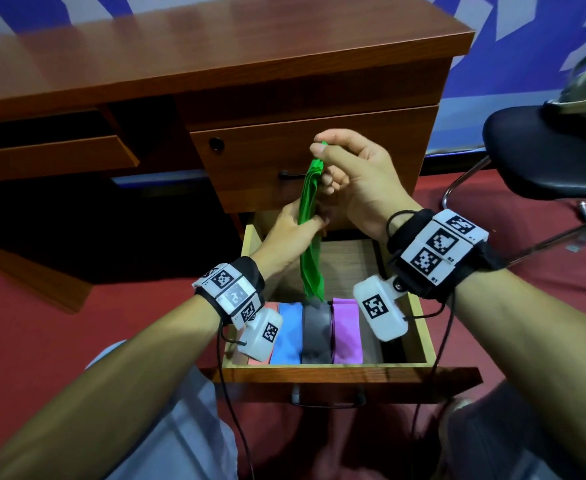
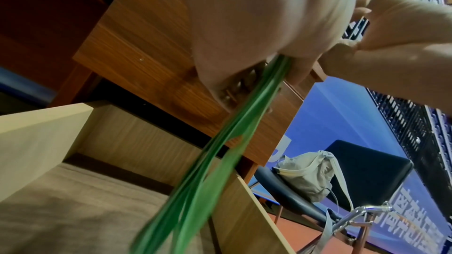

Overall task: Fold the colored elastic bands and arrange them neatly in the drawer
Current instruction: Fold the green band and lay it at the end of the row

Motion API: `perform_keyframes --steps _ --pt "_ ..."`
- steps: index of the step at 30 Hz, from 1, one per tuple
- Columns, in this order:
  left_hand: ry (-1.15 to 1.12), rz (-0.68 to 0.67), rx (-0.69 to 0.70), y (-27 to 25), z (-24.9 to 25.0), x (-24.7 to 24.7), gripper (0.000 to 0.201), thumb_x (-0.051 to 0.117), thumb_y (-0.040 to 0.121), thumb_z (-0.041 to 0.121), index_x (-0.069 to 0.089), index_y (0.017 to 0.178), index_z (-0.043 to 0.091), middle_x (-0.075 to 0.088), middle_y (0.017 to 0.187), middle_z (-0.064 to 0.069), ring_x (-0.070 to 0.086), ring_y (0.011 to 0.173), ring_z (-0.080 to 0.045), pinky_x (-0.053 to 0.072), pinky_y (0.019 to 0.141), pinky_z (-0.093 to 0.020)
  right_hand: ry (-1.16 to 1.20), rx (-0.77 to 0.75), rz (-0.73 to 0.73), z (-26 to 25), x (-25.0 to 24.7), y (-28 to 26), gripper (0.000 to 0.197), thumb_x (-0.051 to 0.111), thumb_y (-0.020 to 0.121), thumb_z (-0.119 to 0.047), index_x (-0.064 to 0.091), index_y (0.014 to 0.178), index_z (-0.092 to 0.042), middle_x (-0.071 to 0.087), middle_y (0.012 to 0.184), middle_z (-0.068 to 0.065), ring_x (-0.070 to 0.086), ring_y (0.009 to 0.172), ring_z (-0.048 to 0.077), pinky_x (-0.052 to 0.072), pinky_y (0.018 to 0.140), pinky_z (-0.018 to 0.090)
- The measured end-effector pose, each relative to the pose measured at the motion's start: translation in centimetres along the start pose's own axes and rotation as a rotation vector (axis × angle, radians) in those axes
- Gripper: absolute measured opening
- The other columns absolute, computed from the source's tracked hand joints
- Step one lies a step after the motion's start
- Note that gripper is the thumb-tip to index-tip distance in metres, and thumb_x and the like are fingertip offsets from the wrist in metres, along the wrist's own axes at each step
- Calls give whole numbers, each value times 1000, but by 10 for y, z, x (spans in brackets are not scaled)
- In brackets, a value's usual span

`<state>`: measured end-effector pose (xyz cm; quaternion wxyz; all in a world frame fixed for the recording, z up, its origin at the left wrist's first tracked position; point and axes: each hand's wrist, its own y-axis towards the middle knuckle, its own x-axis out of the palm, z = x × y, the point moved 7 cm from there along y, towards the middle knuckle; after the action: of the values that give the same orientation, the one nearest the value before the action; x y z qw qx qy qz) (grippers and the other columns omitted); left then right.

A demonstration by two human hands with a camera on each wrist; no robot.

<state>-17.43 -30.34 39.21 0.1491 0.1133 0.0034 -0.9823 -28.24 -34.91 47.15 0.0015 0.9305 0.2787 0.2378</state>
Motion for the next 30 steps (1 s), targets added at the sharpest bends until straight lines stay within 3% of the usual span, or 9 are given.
perform_keyframes --steps 3,8,11,13,16,19,24,27,30 --pt "0 -18 8 1 -4 -4 16 73 87 30 61 84 20 59 72 3 57 71 -15 47 72 -34 54 9 67 -4 -10 6 12 68 90 -3 64 99 -10 58 68 1 49 53 9 39 49 20" --pt "63 -179 -119 0 -31 4 22 74 76 27 57 78 13 55 63 4 54 58 -13 45 63 -29 210 27 197 -10 -25 13 11 64 91 0 63 98 -9 54 69 2 48 53 9 39 50 19" --pt "-20 -229 -247 -4 -44 5 33 73 72 27 55 90 7 47 61 -1 45 49 -13 39 50 -24 237 33 221 -11 -28 14 11 64 90 1 63 97 -8 54 67 2 47 53 9 38 50 19" --pt "-6 -282 -283 -6 -50 7 38 75 67 31 57 92 9 46 65 -2 42 53 -16 36 55 -27 258 29 263 -11 -34 14 11 63 89 3 63 96 -6 54 62 1 46 50 8 37 49 19" --pt "94 -269 -289 -7 -56 4 30 75 67 33 61 87 15 54 73 2 52 69 -15 41 66 -27 280 25 278 -16 -35 14 10 64 89 3 64 95 -6 56 61 1 47 51 8 38 49 19" --pt "57 -273 -311 -10 -58 5 21 73 78 24 58 90 15 52 72 2 50 65 -12 39 61 -24 300 13 274 -23 -32 12 11 63 89 4 63 96 -5 56 64 2 48 52 9 38 50 20" --pt "174 -364 -274 -14 -59 3 49 81 69 62 46 64 28 40 62 8 38 57 -10 29 55 -25 349 3 307 -31 -39 12 9 65 89 2 65 94 -6 55 68 4 49 49 7 40 48 19" --pt "118 -423 -309 -23 -59 6 61 69 70 80 44 73 24 36 64 7 32 54 -5 28 51 -17 345 8 315 -31 -42 10 8 64 89 2 64 93 -5 54 68 5 48 49 7 40 47 19" --pt "20 -424 -475 -32 -67 0 84 38 63 100 46 75 18 41 62 3 36 50 -10 33 51 -23 370 3 343 -37 -47 12 8 64 89 2 64 91 -5 54 67 4 47 49 7 38 46 18"
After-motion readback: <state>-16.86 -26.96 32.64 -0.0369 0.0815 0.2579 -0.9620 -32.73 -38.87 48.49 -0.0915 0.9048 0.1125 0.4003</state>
